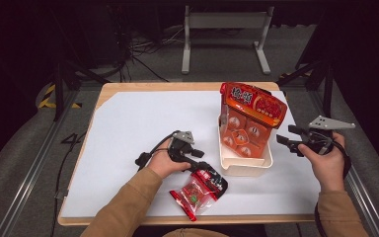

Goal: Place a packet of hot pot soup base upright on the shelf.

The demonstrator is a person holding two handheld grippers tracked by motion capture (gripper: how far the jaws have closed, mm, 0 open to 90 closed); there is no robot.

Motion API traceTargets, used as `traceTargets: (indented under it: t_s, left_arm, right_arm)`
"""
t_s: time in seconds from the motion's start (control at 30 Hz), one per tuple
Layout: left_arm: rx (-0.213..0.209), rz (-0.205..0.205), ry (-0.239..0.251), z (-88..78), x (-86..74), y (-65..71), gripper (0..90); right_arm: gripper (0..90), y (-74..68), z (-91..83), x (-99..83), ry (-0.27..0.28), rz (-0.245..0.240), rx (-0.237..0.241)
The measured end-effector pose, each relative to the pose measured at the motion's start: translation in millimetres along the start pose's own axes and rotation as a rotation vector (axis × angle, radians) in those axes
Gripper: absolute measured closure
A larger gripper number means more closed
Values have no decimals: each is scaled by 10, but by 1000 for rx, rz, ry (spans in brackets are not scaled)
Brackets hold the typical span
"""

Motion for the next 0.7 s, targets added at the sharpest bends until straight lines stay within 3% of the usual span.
traceTargets:
  t_s: [0.33,0.7]
  left_arm:
    - [-44,-16,-22,123,-30,10,496]
    - [-64,-11,-59,180,-74,21,554]
  right_arm:
    - [339,-4,11,-5,-5,-1,3]
    - [336,-5,27,-14,-15,0,0]
Point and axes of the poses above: each handheld gripper's, and its own axes: z roughly forward along the jaws, x roughly out of its top, y roughly to its right, the point moved 6 cm from there along z, roughly forward along the jaws, and after that the axes turned 7 degrees about z, right-handed, at the moved point
